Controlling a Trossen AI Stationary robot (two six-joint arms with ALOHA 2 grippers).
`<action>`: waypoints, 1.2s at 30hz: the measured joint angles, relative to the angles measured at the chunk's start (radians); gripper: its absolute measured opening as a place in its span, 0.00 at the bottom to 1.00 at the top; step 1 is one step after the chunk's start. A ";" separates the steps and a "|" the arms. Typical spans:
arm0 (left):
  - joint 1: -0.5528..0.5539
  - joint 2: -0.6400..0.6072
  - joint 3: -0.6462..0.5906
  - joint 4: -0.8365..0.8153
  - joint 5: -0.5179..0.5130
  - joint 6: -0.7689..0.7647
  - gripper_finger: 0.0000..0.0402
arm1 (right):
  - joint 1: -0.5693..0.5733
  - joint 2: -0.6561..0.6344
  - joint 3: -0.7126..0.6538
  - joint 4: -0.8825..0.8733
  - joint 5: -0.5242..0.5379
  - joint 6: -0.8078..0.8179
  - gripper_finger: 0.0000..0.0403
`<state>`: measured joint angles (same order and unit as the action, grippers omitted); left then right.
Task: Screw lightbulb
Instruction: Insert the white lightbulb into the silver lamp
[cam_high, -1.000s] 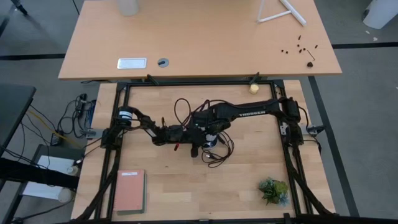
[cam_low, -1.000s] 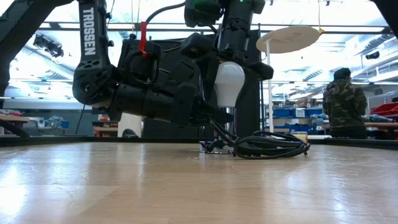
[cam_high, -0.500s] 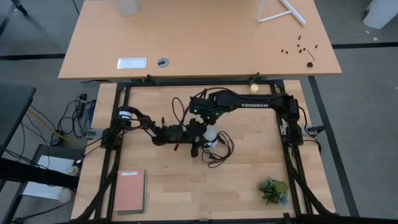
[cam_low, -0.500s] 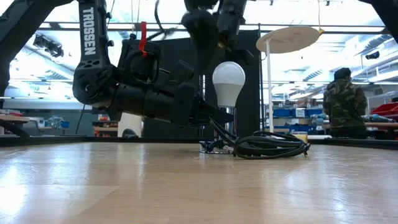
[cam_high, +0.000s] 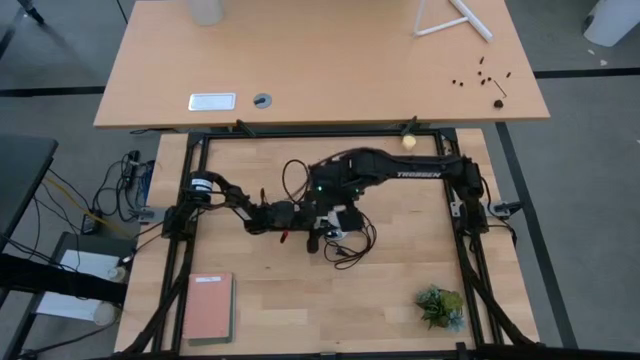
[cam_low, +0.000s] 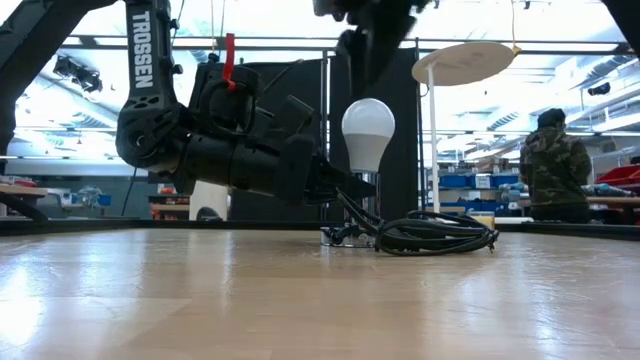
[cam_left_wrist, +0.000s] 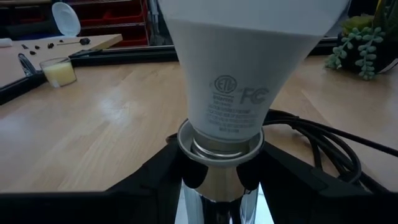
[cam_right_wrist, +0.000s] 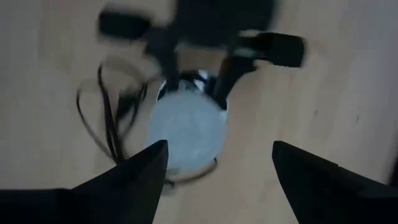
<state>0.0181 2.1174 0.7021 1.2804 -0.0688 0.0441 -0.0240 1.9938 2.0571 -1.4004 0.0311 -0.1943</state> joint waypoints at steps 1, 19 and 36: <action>0.001 0.000 0.000 0.000 0.000 0.000 0.47 | 0.013 0.000 -0.002 -0.010 0.006 -0.075 0.74; 0.004 0.000 0.002 0.005 -0.013 0.004 0.47 | 0.103 0.000 -0.144 0.088 0.154 -0.412 0.74; 0.005 0.000 0.002 0.006 -0.013 0.005 0.47 | 0.079 0.000 -0.147 0.152 0.100 -0.410 0.74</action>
<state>0.0235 2.1174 0.7040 1.2865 -0.0822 0.0494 0.0549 1.9942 1.9102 -1.2487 0.1316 -0.6045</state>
